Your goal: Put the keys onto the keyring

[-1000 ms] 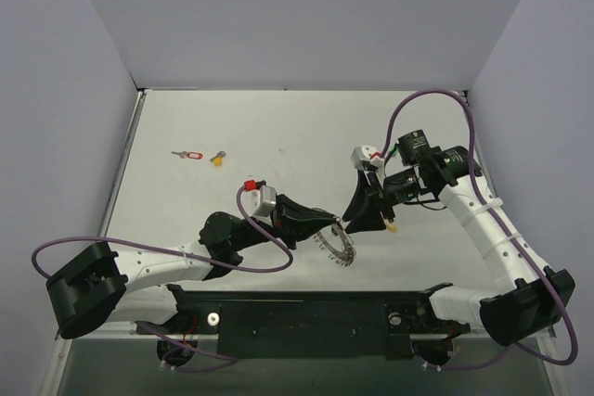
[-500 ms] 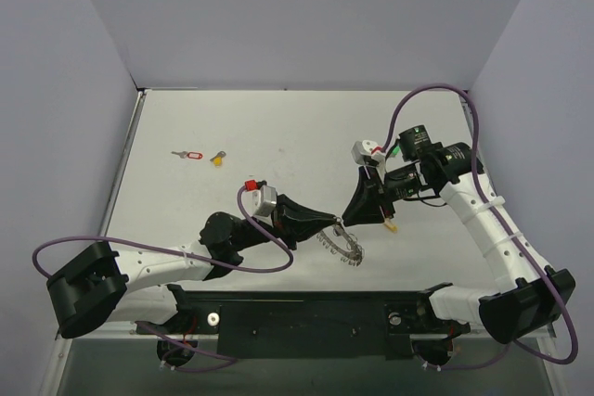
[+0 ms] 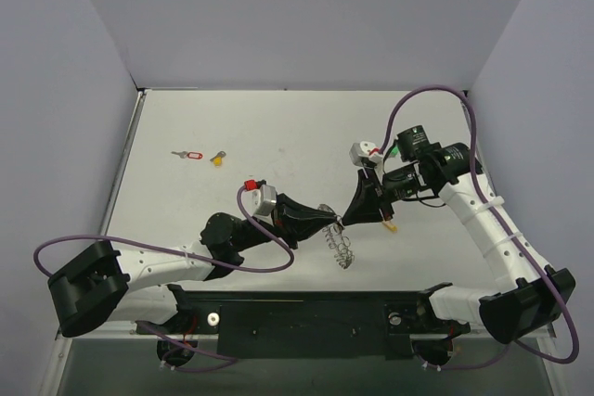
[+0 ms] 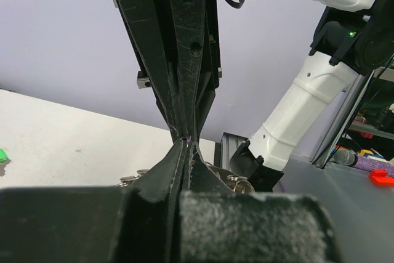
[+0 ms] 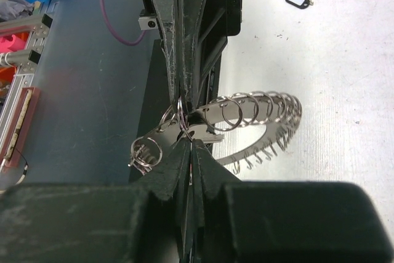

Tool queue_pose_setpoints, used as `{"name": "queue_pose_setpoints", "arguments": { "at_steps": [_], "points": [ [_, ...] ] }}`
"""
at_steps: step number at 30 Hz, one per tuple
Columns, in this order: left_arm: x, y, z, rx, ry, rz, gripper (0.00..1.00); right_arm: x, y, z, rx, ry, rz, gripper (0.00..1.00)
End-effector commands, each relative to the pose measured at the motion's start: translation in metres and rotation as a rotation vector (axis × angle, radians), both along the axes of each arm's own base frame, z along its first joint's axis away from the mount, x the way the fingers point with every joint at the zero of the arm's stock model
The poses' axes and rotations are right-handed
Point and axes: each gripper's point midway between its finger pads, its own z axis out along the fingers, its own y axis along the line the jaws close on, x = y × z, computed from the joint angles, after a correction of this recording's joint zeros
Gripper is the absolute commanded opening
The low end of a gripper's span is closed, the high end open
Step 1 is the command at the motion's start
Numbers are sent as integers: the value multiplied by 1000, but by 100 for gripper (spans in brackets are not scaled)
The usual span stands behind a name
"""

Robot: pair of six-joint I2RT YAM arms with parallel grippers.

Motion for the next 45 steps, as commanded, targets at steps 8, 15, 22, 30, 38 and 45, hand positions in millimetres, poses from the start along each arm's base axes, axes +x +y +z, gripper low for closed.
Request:
{"name": "queue_pose_setpoints", "arguments": {
  "at_steps": [8, 15, 22, 30, 38, 45],
  "points": [
    [-3, 9, 41, -149, -52, 15, 0, 1, 14, -7, -39, 49, -11, 0],
    [-3, 9, 41, -151, -54, 15, 0, 11, 18, -10, -54, 73, -59, 0],
    [-5, 8, 37, -142, -47, 1, 0, 16, 19, -7, -52, 88, -96, 0],
    [-3, 10, 25, -118, -22, 13, 0, 28, 5, 12, 11, 93, -174, 0],
    [23, 17, -8, -16, 54, 114, 0, 43, -17, 11, 2, 57, -290, 30],
    [72, 29, -37, 123, 212, 270, 0, 61, -53, -22, -73, 19, -462, 45]
  ]
}}
